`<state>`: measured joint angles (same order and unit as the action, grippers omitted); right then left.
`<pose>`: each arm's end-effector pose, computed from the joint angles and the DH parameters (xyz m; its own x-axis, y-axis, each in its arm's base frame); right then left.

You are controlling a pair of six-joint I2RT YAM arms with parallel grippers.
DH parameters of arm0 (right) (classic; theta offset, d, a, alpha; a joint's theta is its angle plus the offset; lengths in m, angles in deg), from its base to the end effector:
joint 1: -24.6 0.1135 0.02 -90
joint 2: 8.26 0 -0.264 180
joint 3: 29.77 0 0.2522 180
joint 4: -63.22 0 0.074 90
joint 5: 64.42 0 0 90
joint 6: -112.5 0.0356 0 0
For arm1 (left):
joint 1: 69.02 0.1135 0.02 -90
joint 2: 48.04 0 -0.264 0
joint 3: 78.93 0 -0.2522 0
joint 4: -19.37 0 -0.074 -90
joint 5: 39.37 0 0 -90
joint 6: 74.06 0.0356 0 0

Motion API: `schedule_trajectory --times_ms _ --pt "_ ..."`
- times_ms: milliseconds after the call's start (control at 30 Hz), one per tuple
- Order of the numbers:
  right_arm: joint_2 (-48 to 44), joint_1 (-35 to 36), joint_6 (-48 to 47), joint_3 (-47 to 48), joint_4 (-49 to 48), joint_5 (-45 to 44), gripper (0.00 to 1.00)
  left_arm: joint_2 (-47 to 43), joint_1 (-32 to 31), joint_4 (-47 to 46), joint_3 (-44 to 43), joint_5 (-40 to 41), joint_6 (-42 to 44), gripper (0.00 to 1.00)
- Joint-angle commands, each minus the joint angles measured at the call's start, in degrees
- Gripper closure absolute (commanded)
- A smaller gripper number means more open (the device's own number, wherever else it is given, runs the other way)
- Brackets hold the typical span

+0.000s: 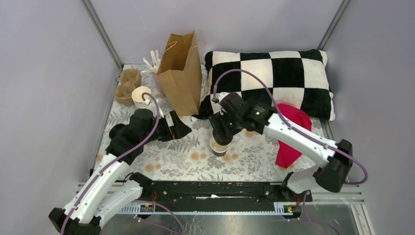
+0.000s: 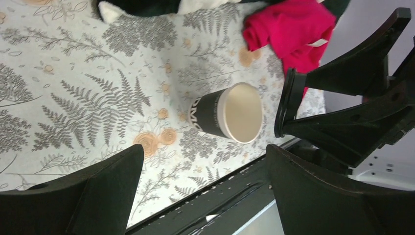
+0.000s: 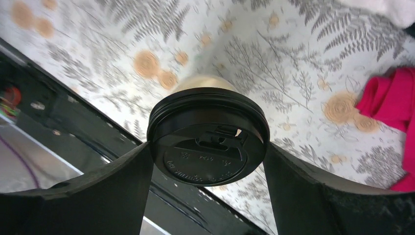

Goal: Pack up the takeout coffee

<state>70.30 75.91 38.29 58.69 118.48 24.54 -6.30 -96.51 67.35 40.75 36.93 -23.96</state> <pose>0.1837 0.2284 0.3376 -0.6382 -0.3616 -0.6797 -0.6223 0.7621 0.1788 0.1351 -0.0798 0.3163 -0.7392 -0.3179 -0.5938 0.2051 0.7335 -0.6480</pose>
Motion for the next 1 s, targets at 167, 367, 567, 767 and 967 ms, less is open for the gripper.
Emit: schedule_trajectory --times_ms 167,367,567,767,967 --pt "10.32 5.1 -4.37 9.24 14.81 -4.16 0.18 0.58 -0.11 1.51 1.08 3.92 5.87 0.01" --pt "16.18 7.55 -4.15 13.76 19.31 -7.73 0.18 -0.91 -0.19 1.47 1.56 4.63 6.46 0.01" --pt "20.15 8.32 -4.19 17.17 20.8 -8.3 0.18 -2.87 -0.12 1.16 2.09 5.01 6.28 0.01" --pt "23.42 8.54 -4.2 20.52 22.43 -7.92 0.17 -5.71 -0.14 1.0 2.53 6.13 5.82 0.01" --pt "25.39 8.54 -4.19 22.32 23.81 -7.62 0.16 -5.94 -0.17 0.93 2.42 6.35 6.07 0.01"
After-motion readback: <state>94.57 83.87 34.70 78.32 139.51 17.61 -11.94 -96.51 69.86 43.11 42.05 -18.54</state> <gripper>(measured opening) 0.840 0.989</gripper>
